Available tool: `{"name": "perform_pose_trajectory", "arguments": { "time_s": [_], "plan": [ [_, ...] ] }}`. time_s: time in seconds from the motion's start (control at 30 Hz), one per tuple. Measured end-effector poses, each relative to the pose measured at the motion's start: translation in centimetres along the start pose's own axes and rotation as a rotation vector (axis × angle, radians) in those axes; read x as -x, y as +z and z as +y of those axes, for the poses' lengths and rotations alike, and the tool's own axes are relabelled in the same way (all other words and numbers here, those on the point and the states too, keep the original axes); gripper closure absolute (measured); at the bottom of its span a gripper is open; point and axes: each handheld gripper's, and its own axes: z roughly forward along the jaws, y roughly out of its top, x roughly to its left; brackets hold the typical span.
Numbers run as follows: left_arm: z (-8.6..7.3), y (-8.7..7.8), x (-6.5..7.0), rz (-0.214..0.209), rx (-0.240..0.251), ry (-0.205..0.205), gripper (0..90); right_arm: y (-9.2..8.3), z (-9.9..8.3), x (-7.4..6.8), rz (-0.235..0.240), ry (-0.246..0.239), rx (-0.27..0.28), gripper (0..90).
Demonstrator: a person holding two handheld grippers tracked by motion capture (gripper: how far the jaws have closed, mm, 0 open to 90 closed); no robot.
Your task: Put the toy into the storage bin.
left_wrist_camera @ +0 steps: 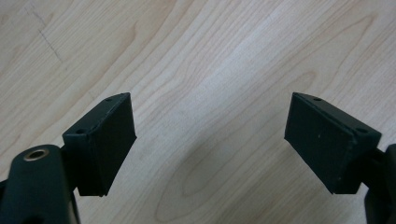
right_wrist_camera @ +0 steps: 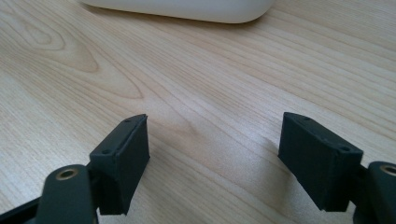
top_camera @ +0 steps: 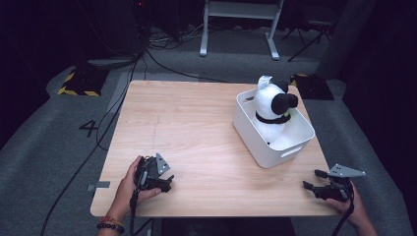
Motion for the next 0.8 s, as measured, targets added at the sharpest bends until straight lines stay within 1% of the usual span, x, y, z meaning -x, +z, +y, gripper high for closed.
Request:
{"name": "perform_pose_trajectory", "arguments": {
  "time_s": [0.03, 0.07, 0.1, 0.13, 0.17, 0.2, 0.23, 0.27, 0.3, 0.33, 0.37, 0.4, 0.43, 0.47, 0.5, 0.53, 0.57, 0.6, 0.63, 0.7, 0.73, 0.8],
  "plan": [
    [-0.2, 0.0, 0.0, -0.015, 0.001, -0.015, 16.2, 0.0, 0.0, 0.0, 0.0, 0.0, 0.0, 24.6],
    [-0.3, 0.0, 0.0, -0.011, 0.017, -0.028, 16.2, 0.0, 0.0, 0.0, 0.0, 0.0, 0.0, 24.6],
    [-0.5, 0.0, 0.1, -0.021, 0.015, -0.051, 16.2, 0.0, 0.0, 0.0, 0.0, 0.0, 0.0, 24.6],
    [-0.7, 0.0, 0.1, -0.016, 0.017, -0.053, 16.2, 0.0, 0.0, 0.0, -0.001, 0.001, 0.001, 24.6],
    [-0.9, 0.1, 0.2, -0.027, 0.01, -0.061, 16.2, 0.0, 0.0, 0.0, 0.0, 0.0, 0.0, 24.6],
    [-1.0, 0.2, 0.3, -0.028, 0.006, -0.074, 16.2, 0.0, 0.0, 0.0, -0.001, 0.002, 0.0, 24.6],
    [-1.1, 0.3, 0.3, -0.024, 0.006, -0.071, 16.2, 0.0, 0.0, 0.0, 0.0, 0.0, 0.0, 24.6],
    [-1.4, 0.4, 0.3, -0.041, 0.015, -0.095, 16.3, 0.0, 0.0, 0.0, -0.001, 0.001, 0.001, 24.6],
    [-1.5, 0.4, 0.3, -0.036, 0.014, -0.099, 16.6, 0.0, 0.0, 0.0, -0.001, 0.001, 0.001, 24.6],
    [-1.7, 0.5, 0.3, -0.039, 0.025, -0.108, 16.5, 0.0, 0.0, 0.0, 0.0, 0.0, 0.0, 24.6],
    [-1.9, 0.6, 0.3, -0.051, 0.035, -0.123, 16.6, 0.0, 0.0, 0.0, -0.001, 0.001, 0.001, 24.6],
    [-2.1, 0.6, 0.2, -0.055, 0.044, -0.137, 16.9, 0.0, 0.0, 0.0, 0.0, 0.0, 0.0, 24.6],
    [-2.1, 0.6, 0.2, -0.055, 0.044, -0.137, 17.0, 0.0, 0.0, 0.0, 0.0, 0.0, 0.0, 24.6],
    [-2.6, 0.6, 0.2, -0.071, 0.067, -0.174, 17.1, 0.0, 0.0, 0.0, 0.0, 0.0, 0.0, 24.6],
    [-2.8, 0.5, 0.1, -0.071, 0.069, -0.18, 17.1, 0.0, 0.0, 0.0, 0.001, 0.0, 0.001, 24.6],
    [-3.1, 0.5, 0.1, -0.093, 0.082, -0.208, 17.1, 0.0, 0.0, 0.0, 0.001, 0.0, 0.0, 24.6],
    [-3.5, 0.6, 0.0, -0.101, 0.101, -0.23, 17.2, 0.0, 0.0, 0.0, 0.001, 0.001, 0.001, 24.6],
    [-3.8, 0.6, -0.1, -0.112, 0.105, -0.241, 17.1, 0.0, 0.0, 0.0, 0.001, 0.001, 0.001, 24.6],
    [-4.0, 0.6, -0.2, -0.121, 0.113, -0.269, 17.0, 0.0, 0.0, 0.0, 0.0, 0.003, 0.001, 24.6],
    [-4.3, 0.5, -0.4, -0.131, 0.102, -0.284, 16.2, 0.0, 0.0, 0.0, 0.0, 0.0, 0.0, 24.6],
    [-4.3, 0.4, -0.4, -0.123, 0.1, -0.288, 16.3, 0.0, 0.0, 0.0, -0.001, 0.002, 0.001, 24.6],
    [-4.4, 0.4, -0.4, -0.127, 0.099, -0.29, 16.3, 0.0, 0.0, 0.0, -0.001, 0.001, 0.0, 24.6]
  ]
}}
